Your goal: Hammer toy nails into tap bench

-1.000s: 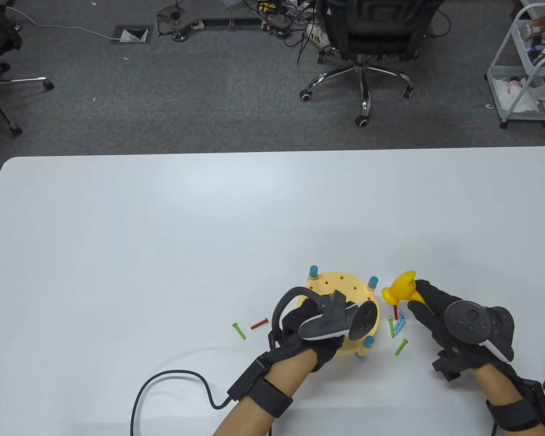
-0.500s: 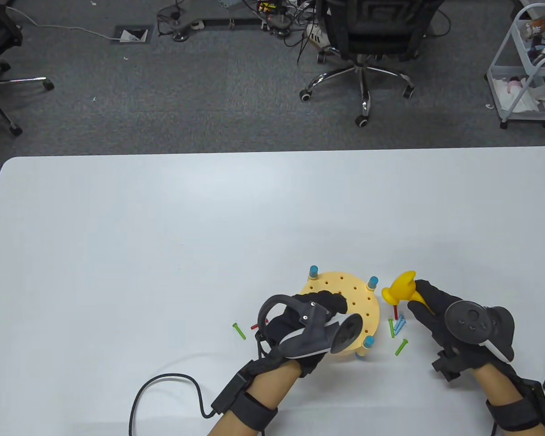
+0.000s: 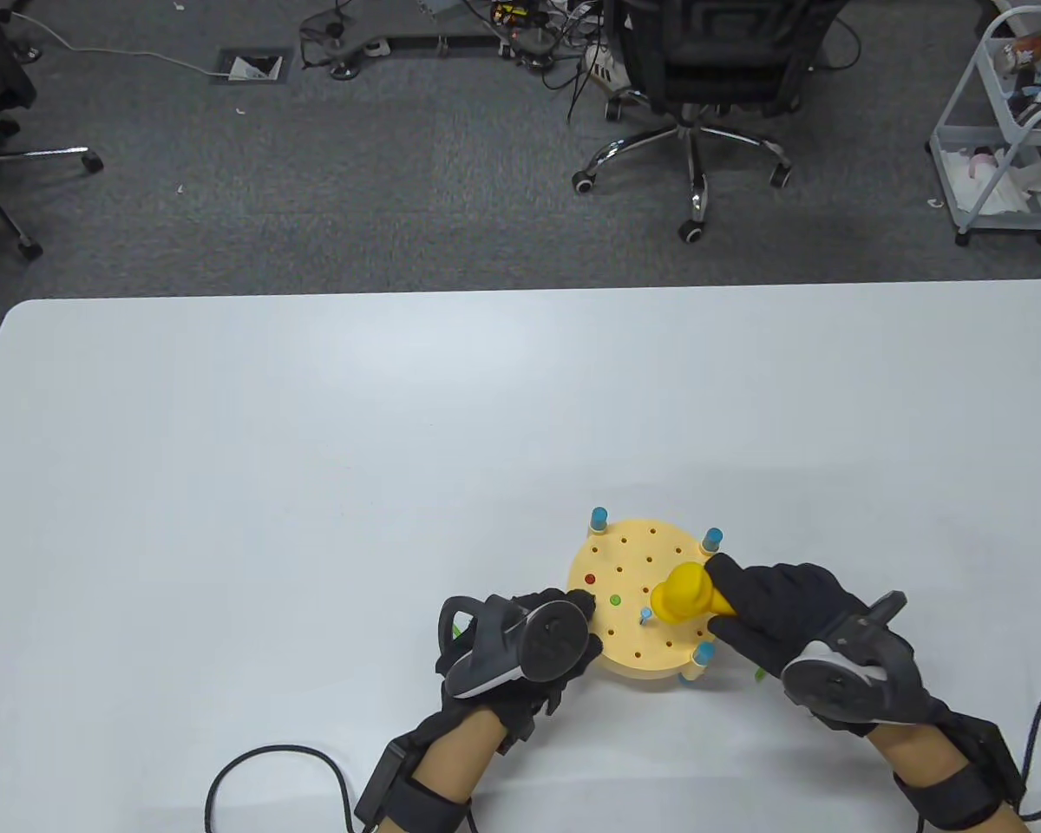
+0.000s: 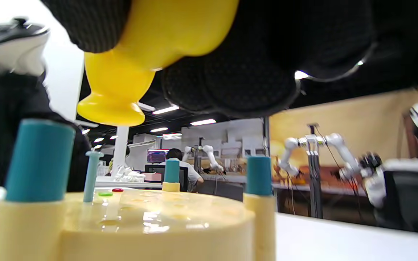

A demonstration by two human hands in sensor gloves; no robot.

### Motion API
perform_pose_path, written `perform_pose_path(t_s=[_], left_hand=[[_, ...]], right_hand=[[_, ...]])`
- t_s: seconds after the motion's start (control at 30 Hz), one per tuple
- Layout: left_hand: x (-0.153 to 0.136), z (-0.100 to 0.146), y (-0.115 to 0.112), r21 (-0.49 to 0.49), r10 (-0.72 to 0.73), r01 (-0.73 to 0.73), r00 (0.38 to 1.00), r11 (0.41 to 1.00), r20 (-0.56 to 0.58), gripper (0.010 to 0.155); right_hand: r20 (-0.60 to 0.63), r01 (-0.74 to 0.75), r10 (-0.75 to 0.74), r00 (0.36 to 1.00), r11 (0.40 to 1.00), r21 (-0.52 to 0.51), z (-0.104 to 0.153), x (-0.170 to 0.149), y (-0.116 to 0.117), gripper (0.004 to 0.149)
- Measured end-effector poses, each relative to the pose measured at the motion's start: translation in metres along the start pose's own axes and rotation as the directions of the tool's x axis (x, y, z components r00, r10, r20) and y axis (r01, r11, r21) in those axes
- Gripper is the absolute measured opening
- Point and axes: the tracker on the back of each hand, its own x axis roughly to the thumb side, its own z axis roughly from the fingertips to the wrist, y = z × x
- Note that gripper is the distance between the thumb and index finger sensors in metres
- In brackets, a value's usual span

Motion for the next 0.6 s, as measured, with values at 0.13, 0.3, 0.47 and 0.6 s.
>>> perform_pose_path(t_s=[0.13,0.3,0.47,0.6], left_hand=[[0.001,0.001,-0.001,0.018,-0.010,0.010,1.000,1.000,0.004,0.054],[0.001,0.001,-0.002,0.019,0.003,-0.003,1.000,1.000,0.006,0.054],[0.002,0.001,-0.002,0.023,-0.009,0.009,1.000,1.000,0.004,0.053],[0.002,0.001,-0.002,0.027,-0.013,0.013,1.000,1.000,0.005,0.053]], right_hand=[[0.038,-0.014,0.009,0.999,0.993,0.118,-0.012,0.007,0.003,0.063],[0.018,0.055,-0.055,0.998,0.998,0.040,-0.012,0.009,0.000,0.063],[0.056,-0.104,0.100,0.993,0.991,0.087,-0.014,0.011,0.000,0.065],[0.069,-0.152,0.141,0.988,0.971,0.184,-0.009,0.009,0.017,0.066]])
